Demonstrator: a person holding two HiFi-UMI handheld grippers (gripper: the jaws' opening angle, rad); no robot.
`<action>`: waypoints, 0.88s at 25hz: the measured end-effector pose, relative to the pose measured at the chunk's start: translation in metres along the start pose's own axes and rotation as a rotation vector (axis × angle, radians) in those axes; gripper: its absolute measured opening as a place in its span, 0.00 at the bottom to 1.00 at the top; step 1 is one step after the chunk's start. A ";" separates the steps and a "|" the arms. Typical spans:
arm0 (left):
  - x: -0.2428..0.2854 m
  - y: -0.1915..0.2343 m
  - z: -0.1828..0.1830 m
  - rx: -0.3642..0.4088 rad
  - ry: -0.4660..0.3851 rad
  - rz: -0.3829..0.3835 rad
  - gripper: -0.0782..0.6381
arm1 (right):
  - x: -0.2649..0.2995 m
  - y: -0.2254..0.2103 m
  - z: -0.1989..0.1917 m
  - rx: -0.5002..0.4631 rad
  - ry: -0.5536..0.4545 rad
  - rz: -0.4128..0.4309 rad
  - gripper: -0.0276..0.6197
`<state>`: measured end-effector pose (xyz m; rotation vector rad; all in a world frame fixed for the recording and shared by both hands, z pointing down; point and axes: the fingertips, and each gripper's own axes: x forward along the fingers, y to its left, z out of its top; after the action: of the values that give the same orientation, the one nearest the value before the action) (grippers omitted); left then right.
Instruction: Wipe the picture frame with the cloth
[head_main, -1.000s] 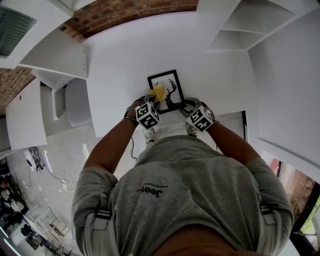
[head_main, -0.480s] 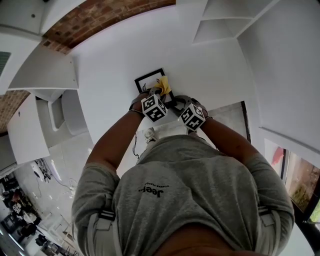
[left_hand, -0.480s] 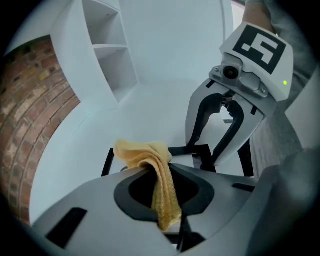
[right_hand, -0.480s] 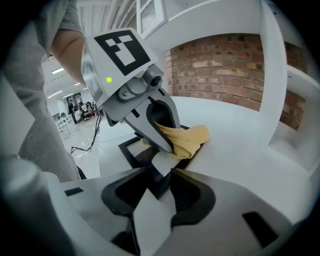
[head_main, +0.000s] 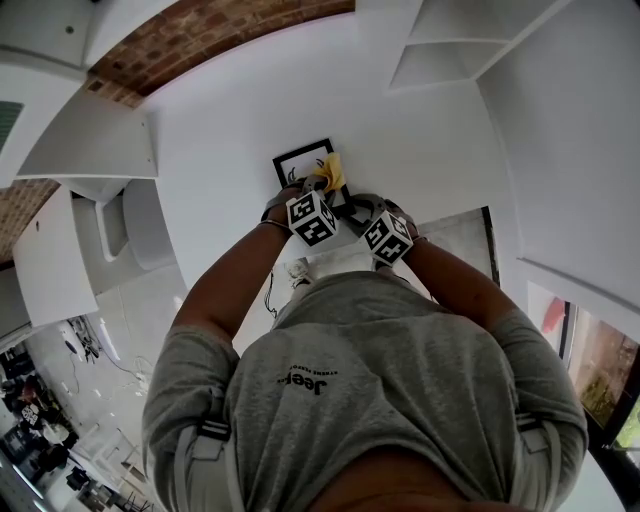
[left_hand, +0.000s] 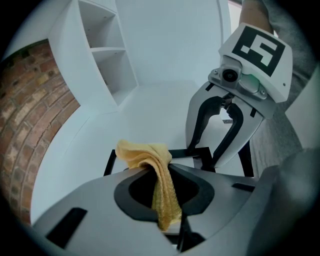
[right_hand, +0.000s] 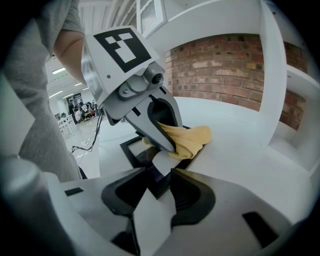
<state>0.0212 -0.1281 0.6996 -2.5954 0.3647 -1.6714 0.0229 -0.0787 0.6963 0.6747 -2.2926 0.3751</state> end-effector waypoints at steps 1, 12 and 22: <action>-0.001 0.000 0.000 -0.003 -0.006 0.001 0.20 | 0.000 0.000 0.000 0.001 0.003 0.000 0.28; 0.006 -0.001 0.025 0.021 -0.049 -0.028 0.20 | 0.001 0.001 0.002 -0.008 0.022 0.008 0.28; 0.007 -0.002 0.032 0.035 -0.068 -0.043 0.20 | 0.001 0.000 0.001 -0.010 0.022 0.014 0.28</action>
<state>0.0531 -0.1305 0.6924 -2.6453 0.2768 -1.5817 0.0214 -0.0792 0.6961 0.6466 -2.2785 0.3758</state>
